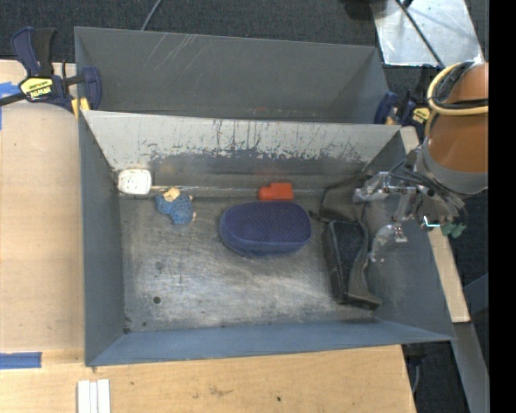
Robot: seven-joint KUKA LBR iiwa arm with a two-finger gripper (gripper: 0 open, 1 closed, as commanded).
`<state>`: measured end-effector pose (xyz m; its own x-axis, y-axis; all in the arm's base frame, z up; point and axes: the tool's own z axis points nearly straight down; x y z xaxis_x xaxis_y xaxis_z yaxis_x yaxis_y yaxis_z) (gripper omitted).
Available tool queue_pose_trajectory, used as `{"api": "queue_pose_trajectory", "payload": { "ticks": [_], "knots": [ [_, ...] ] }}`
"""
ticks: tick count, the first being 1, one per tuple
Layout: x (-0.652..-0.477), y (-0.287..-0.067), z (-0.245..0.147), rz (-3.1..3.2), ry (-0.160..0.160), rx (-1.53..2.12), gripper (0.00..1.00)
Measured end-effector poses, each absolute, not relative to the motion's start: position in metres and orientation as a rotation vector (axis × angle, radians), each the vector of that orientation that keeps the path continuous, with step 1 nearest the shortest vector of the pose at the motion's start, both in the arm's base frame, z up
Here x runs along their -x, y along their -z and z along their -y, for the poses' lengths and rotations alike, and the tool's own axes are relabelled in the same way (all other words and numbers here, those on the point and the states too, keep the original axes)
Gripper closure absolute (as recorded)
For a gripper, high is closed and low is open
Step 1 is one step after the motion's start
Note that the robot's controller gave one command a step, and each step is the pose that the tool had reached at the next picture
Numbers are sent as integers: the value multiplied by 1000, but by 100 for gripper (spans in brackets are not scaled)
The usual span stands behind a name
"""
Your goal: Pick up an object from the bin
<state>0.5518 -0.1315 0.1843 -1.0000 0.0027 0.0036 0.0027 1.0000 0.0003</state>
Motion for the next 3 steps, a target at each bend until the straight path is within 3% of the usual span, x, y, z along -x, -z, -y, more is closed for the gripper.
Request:
{"api": "queue_pose_trajectory", "payload": {
  "ticks": [1,2,3],
  "knots": [
    [-601,-114,124,3156,-1,244,0],
    [-622,-104,55,3111,5,480,0],
    [-624,-80,5,3019,-14,844,0]
  ]
}}
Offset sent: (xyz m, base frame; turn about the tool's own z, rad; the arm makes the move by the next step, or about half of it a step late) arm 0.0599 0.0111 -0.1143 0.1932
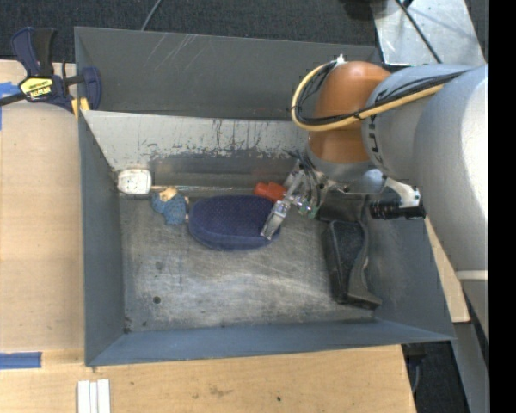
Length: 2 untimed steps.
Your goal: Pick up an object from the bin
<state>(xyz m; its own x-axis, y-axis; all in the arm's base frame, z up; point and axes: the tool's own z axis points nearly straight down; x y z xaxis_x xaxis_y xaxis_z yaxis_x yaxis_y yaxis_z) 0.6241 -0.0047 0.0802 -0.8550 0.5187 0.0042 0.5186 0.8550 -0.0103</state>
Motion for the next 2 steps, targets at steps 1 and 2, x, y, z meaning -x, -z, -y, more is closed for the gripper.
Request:
{"api": "queue_pose_trajectory", "payload": {
  "ticks": [1,2],
  "knots": [
    [-625,-81,1,3021,-11,833,100],
    [-630,-278,-4,3064,4,746,100]
  ]
}}
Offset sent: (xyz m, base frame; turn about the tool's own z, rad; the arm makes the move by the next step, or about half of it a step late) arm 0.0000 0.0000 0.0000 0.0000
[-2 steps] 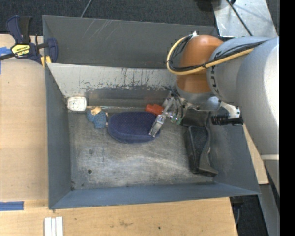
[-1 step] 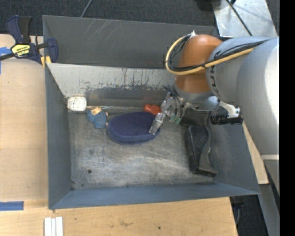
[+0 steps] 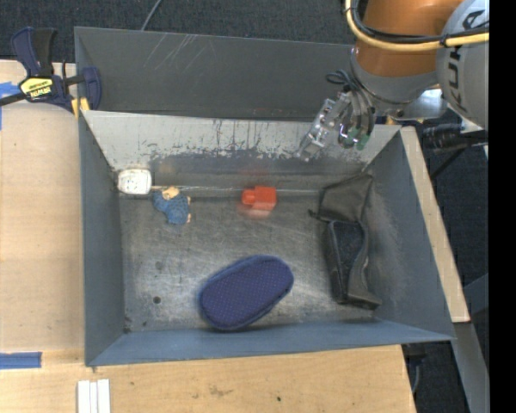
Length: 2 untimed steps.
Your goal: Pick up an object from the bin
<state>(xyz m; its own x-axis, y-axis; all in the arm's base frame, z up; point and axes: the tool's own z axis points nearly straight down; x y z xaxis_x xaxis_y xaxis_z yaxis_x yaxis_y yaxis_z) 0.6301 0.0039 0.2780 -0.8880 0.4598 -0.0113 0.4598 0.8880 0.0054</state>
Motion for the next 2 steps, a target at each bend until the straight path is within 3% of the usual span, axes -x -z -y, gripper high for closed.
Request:
{"api": "queue_pose_trajectory", "payload": {
  "ticks": [1,2],
  "knots": [
    [-616,-162,23,-3092,3,-583,100],
    [-589,-125,75,-3078,5,-640,100]
  ]
}}
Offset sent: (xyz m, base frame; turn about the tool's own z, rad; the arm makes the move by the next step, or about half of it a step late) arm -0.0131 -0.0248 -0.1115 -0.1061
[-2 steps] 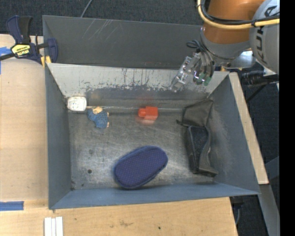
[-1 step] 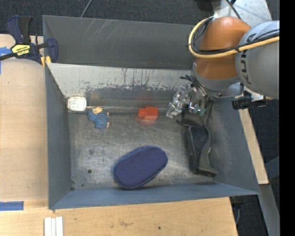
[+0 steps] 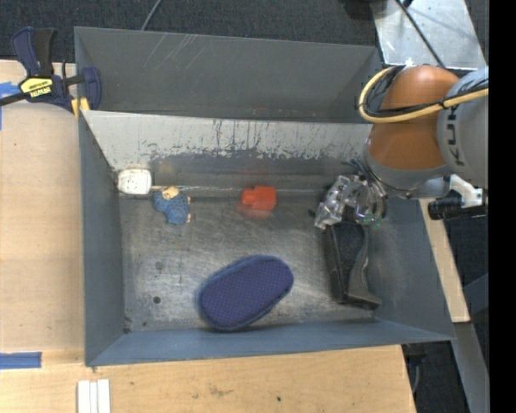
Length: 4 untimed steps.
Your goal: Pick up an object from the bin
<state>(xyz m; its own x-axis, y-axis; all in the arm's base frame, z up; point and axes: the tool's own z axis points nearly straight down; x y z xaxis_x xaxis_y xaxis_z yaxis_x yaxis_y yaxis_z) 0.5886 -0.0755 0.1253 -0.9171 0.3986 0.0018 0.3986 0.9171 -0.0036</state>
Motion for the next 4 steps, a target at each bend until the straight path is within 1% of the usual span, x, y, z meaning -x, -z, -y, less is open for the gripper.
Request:
{"api": "queue_pose_trajectory", "payload": {
  "ticks": [1,2,3,4],
  "knots": [
    [-591,-128,71,3081,-1,630,0],
    [-597,-85,108,3095,14,581,0],
    [-605,-82,108,3131,36,343,0],
    [-606,-82,107,3139,34,317,0]
  ]
}}
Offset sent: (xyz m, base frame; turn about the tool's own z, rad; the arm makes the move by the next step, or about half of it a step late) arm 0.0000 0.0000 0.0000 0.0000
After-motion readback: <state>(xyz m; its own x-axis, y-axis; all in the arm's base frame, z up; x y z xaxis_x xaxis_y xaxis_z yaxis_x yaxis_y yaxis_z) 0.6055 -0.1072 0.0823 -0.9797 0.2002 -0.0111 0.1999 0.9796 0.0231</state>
